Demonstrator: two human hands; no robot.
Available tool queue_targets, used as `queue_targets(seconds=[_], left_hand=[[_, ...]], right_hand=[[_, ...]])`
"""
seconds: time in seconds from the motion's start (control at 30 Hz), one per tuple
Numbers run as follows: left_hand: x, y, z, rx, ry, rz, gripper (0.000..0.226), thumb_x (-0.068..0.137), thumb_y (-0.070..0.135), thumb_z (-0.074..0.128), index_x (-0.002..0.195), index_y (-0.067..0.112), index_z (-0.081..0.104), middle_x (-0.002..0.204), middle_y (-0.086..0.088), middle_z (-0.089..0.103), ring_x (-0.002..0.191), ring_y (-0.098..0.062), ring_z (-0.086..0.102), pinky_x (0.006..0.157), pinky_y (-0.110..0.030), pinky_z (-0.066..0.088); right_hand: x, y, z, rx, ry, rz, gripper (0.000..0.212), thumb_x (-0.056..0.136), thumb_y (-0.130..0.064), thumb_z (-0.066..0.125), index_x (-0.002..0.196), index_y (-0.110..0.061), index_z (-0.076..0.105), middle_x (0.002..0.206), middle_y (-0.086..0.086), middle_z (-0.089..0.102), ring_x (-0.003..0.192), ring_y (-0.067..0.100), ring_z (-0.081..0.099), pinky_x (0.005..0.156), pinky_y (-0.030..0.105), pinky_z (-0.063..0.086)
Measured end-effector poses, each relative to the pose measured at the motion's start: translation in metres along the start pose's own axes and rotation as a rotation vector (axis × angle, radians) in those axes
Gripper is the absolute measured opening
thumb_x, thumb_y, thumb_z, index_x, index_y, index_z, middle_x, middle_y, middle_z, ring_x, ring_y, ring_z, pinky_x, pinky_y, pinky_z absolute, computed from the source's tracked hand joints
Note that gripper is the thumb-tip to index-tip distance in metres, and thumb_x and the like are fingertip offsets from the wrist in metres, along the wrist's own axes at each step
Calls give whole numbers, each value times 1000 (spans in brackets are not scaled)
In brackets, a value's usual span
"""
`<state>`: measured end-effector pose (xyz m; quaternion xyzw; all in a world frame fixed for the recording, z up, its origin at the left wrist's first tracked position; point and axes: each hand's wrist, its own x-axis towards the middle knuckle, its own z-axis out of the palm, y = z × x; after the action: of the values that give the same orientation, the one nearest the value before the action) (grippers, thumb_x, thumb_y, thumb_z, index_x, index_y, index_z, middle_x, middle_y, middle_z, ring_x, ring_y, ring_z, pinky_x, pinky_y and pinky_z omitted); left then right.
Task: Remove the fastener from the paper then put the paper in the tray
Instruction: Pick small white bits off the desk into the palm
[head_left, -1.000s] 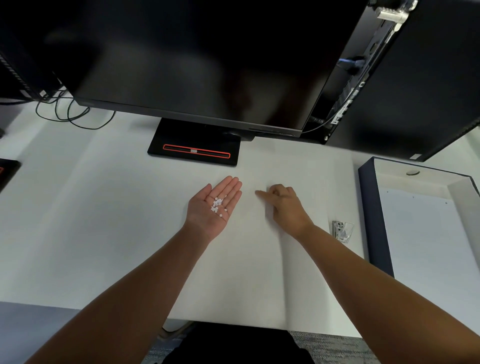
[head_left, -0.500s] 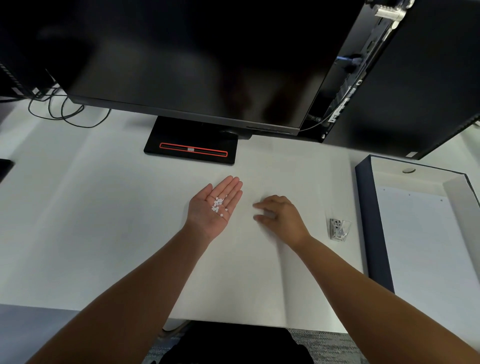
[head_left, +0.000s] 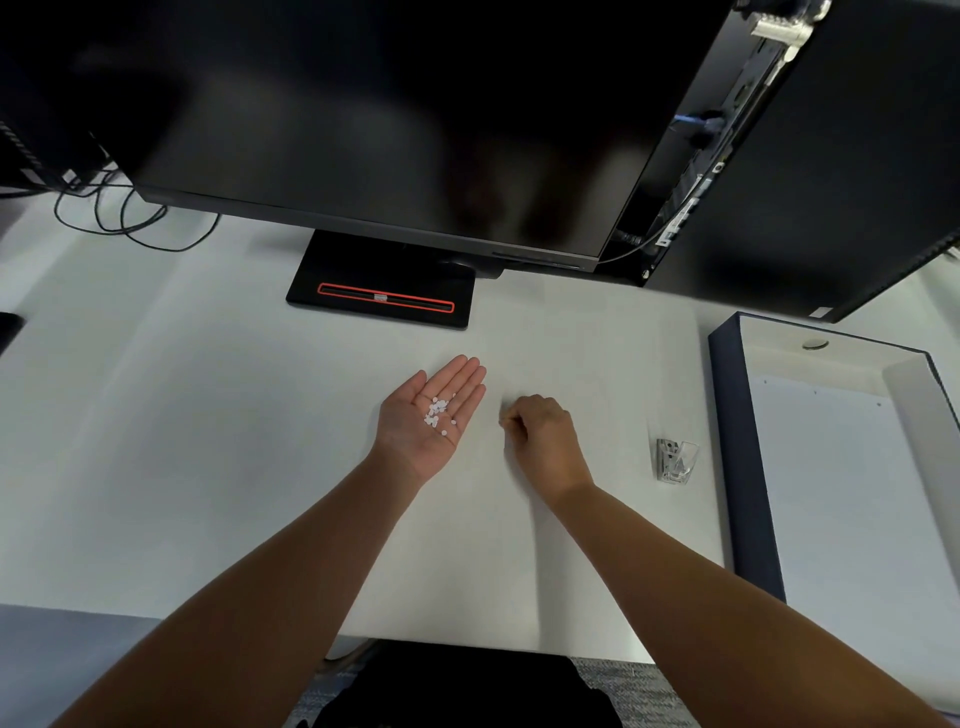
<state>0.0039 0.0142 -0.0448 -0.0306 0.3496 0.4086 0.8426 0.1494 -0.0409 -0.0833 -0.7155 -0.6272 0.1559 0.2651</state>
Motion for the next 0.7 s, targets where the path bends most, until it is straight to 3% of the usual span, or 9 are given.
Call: queue_targets(seconds=[0.1,0.17,0.23,0.33,0.4,0.5,0.57,0.63,0.7], left_hand=[[1,-1,-4,-7,12,-4,46,103,24,29,113,-6,62,115,-20,68,112,-30,62,93,-38,49],[0,-2,-6,-7,16,-8,46,103,24,29,113,-6,62,115,-20,68,112,-30,62,93,-38,49],[0,-2,-7,4,25,-7,46,103,24,29,114,-6,62,115,-20,68,112,-30,62,94,-38,49],[-2,-3,-6,9,34,-3,46,103,24,29,112,-7,62,113,-20,69,112,-30,62,99,-38,47],[-4,-3,-3,32,37,1,45,102,24,30,112,-5,63,112,-19,70,109,-28,64,94,-35,51],[-4,-6,-2,109,70,-6,46,101,27,30,112,2,67,113,-12,71,105,-20,66,78,-26,54],[-1,-8,-3,140,83,-17,48,101,29,29,110,6,70,118,-8,69,113,-18,61,95,-24,47],[2,-10,-5,140,78,-30,50,100,30,30,105,8,74,120,-6,68,125,-16,54,114,-25,26],[5,-11,-7,136,81,-43,51,99,30,30,100,9,77,119,-5,69,131,-15,48,116,-27,18]], right_hand=[[0,-2,4,-112,-5,-14,18,80,-6,44,75,-4,62,67,12,61,62,32,56,59,36,47],[5,-5,0,-107,-68,17,18,83,-4,45,79,-2,63,74,14,63,69,33,57,63,35,45],[11,-7,-7,1,-156,96,18,88,-1,46,85,-3,63,84,12,64,77,26,55,68,27,40],[14,-23,-24,177,-193,137,15,91,-4,48,87,-2,62,85,7,62,74,16,50,61,14,34],[14,-41,-30,237,-194,90,14,90,-5,50,86,-3,63,85,8,64,73,16,51,64,17,38],[16,-64,-30,267,-227,64,18,87,-4,51,77,-9,65,79,5,67,71,19,58,72,32,49],[17,-73,-30,213,-221,45,21,86,-3,50,75,-12,66,75,2,68,75,21,60,80,38,48],[18,-78,-30,99,-230,16,25,84,-1,48,80,-15,69,79,2,68,81,21,58,85,37,42],[17,-79,-31,6,-243,3,27,84,-1,48,86,-17,70,83,3,68,87,21,54,84,33,33]])
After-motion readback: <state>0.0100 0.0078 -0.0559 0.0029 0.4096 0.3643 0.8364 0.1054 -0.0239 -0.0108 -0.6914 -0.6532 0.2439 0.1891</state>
